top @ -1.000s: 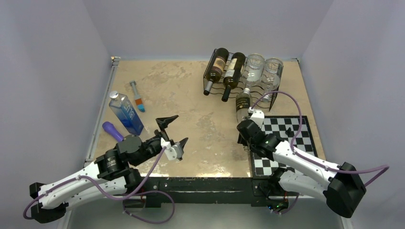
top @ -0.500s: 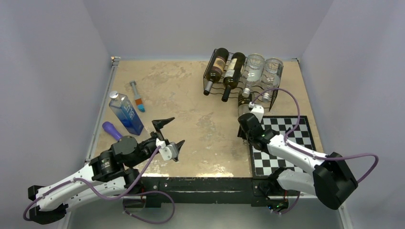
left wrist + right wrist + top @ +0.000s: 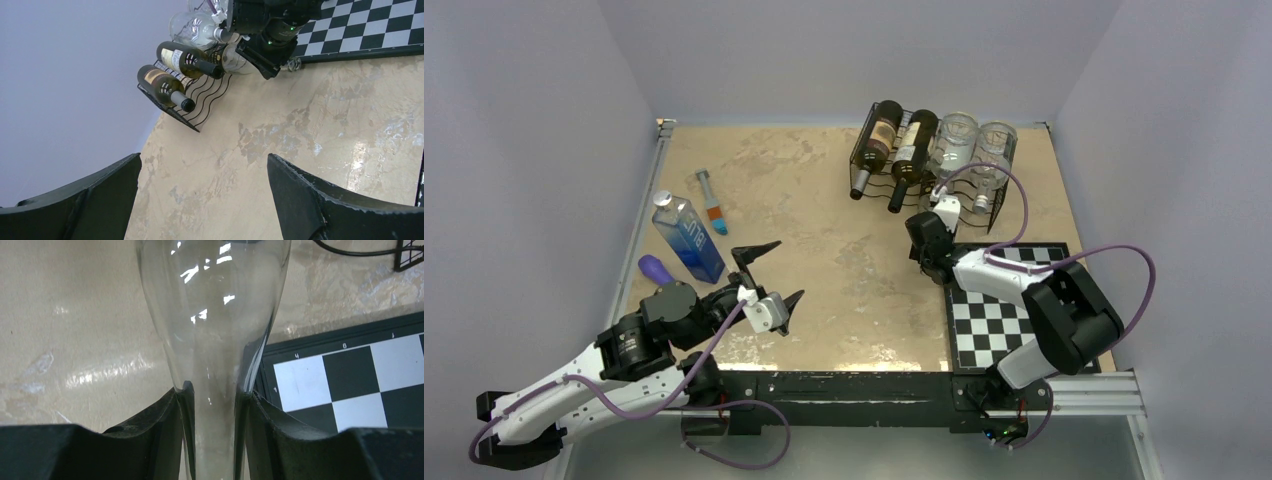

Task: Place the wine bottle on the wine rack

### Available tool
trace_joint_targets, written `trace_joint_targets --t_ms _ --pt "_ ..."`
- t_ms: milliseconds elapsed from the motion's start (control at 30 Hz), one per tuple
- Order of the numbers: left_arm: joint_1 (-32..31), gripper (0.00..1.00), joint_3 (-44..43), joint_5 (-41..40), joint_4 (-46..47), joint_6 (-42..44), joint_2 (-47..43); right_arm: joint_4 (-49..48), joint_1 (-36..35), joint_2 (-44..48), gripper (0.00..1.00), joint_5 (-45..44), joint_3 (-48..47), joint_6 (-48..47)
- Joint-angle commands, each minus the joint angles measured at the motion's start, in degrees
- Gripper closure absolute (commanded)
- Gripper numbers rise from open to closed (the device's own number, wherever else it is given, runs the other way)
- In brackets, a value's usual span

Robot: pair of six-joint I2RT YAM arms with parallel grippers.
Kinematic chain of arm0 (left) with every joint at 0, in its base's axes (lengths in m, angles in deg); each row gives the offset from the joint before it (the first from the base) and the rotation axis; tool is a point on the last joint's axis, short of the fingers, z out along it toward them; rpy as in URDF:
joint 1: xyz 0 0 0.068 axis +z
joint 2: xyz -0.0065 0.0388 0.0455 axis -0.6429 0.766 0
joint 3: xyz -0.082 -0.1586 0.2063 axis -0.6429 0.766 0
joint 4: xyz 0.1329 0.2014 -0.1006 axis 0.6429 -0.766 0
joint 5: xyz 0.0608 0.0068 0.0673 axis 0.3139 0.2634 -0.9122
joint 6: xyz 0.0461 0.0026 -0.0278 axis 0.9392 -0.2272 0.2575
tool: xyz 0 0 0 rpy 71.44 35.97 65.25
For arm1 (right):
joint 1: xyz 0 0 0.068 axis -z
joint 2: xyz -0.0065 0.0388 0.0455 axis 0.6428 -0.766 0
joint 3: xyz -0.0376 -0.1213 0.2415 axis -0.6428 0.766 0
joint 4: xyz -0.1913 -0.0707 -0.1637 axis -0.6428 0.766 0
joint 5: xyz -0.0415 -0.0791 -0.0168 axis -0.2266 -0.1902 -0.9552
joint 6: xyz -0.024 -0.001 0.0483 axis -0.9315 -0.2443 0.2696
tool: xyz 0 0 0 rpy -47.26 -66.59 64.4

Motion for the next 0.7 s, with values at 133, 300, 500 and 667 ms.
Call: trace_joint_targets --t_ms 133,300,500,667 --pt "-0.13 0.01 -3.10 -2.00 -1.22 -2.81 -0.45 -5.06 0.63 -3.58 1.00 -12.95 -12.30 3.67" --pt "-0.13 0.01 -3.15 -2.36 -1.33 -3.29 -0.37 -3.02 1.95 -6.59 1.00 -12.83 -15.04 3.65" --pt "-0.13 0.01 -3.03 -2.50 -1.33 -3.08 -0.10 8.32 3.35 -9.72 0.95 -11.15 -22.01 6.63" --pt "-0.13 0.02 -3.29 -1.74 -1.33 -2.09 0.37 12.83 3.79 -11.60 0.67 -9.23 -25.52 6.58"
